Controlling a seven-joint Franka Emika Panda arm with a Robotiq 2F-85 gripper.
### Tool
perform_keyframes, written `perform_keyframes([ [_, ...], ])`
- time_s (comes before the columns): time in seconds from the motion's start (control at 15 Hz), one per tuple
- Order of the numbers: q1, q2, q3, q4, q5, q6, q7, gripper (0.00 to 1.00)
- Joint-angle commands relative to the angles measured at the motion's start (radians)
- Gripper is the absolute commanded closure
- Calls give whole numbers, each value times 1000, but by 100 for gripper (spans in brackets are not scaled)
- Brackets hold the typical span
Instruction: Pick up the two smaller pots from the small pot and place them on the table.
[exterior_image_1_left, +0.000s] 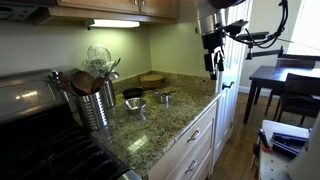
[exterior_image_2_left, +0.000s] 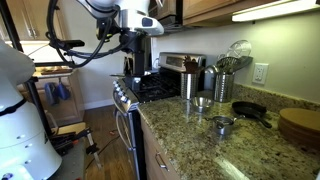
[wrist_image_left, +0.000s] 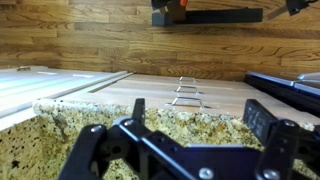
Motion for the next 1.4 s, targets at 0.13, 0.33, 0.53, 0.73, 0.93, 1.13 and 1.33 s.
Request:
perform_keyframes([
  [0.13,-9,121,10,113,-60,102,62,0],
  [0.33,-4,194,16,183,-95,150,66,0],
  [0.53,2,306,22,275,-127,194,61,0],
  [0.73,13,417,24,362,-136,221,53,0],
  [0.93,24,531,27,447,-157,234,51,0],
  [1.13,38,628,23,525,-175,233,47,0],
  [1.33,54,715,18,596,-194,231,47,0],
])
